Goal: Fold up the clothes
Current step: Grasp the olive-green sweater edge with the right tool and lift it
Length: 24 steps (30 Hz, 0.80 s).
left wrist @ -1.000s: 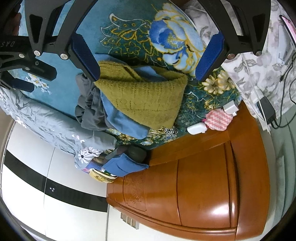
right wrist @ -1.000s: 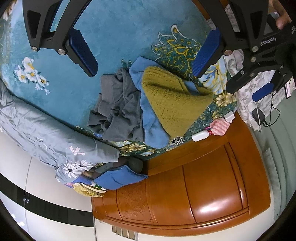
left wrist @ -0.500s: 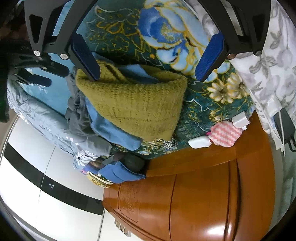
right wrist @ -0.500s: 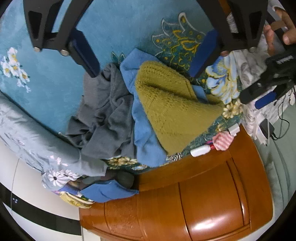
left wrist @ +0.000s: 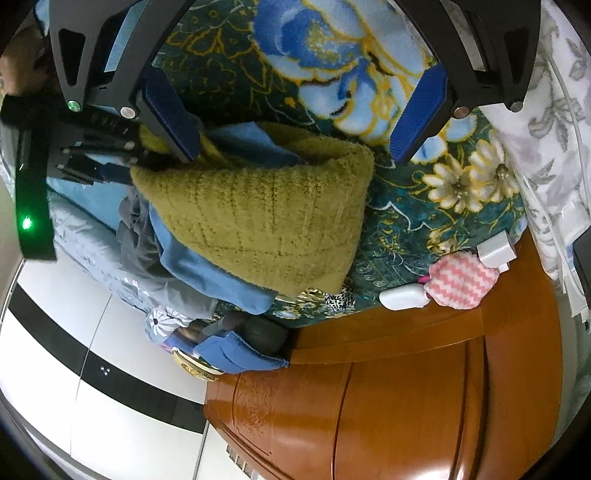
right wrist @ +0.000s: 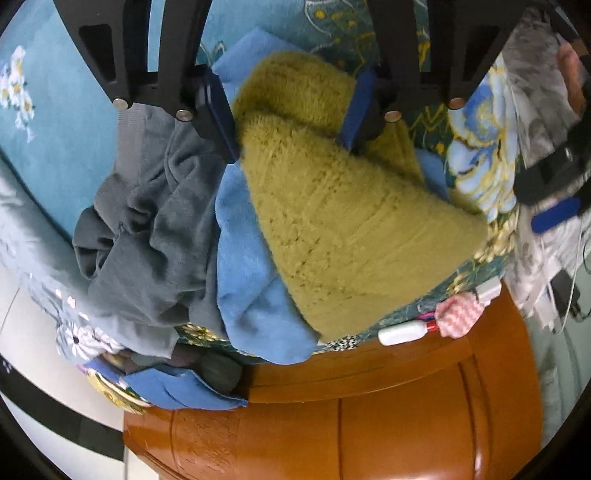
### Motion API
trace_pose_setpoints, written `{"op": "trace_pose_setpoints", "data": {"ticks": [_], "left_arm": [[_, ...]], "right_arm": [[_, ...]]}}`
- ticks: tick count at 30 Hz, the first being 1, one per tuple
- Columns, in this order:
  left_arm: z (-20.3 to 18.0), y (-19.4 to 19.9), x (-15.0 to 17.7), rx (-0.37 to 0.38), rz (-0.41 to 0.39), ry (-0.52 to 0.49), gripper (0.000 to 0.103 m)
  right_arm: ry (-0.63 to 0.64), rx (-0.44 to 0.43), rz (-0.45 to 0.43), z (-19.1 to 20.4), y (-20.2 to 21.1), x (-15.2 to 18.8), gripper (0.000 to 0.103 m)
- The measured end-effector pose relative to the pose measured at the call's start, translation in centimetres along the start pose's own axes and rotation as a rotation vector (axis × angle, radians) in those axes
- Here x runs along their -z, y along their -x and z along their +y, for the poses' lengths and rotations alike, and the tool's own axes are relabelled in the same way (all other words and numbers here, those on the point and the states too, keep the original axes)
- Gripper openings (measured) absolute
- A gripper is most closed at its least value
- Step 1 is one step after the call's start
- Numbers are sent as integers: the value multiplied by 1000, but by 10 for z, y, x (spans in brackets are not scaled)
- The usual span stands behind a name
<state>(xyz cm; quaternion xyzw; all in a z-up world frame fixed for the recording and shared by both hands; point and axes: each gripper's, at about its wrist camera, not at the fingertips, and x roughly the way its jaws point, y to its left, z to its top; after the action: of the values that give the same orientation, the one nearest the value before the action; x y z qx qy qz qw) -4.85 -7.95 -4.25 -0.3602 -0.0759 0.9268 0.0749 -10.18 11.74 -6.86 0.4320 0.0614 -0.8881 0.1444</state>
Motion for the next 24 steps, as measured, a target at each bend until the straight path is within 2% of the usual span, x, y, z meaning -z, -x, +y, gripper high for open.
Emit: {"op": "trace_pose_setpoints", "data": {"ticks": [1, 2, 4, 6, 10, 17, 24], "left_arm": [[-1, 0, 0, -3, -1, -3, 103], [-1, 0, 1, -7, -2, -6, 103], [-4, 4, 1, -16, -12, -12, 103], [-7, 10, 1, -21, -21, -22, 103], [-13, 22, 1, -28, -30, -40, 103], [-20, 47, 8, -26, -30, -35, 103], [-38, 78, 15, -17, -40, -63, 103]], "right_arm": [[-12, -6, -2, -3, 0, -1, 41], [-24, -11, -4, -6, 2, -2, 38], [-45, -28, -19, -11, 7, -4, 24], [-67, -49, -36, -13, 14, -6, 20], [-119, -110, -73, -14, 33, -14, 17], [-147, -192, -193, -7, 96, -42, 14], [-195, -215, -293, -21, 168, -61, 14]]}}
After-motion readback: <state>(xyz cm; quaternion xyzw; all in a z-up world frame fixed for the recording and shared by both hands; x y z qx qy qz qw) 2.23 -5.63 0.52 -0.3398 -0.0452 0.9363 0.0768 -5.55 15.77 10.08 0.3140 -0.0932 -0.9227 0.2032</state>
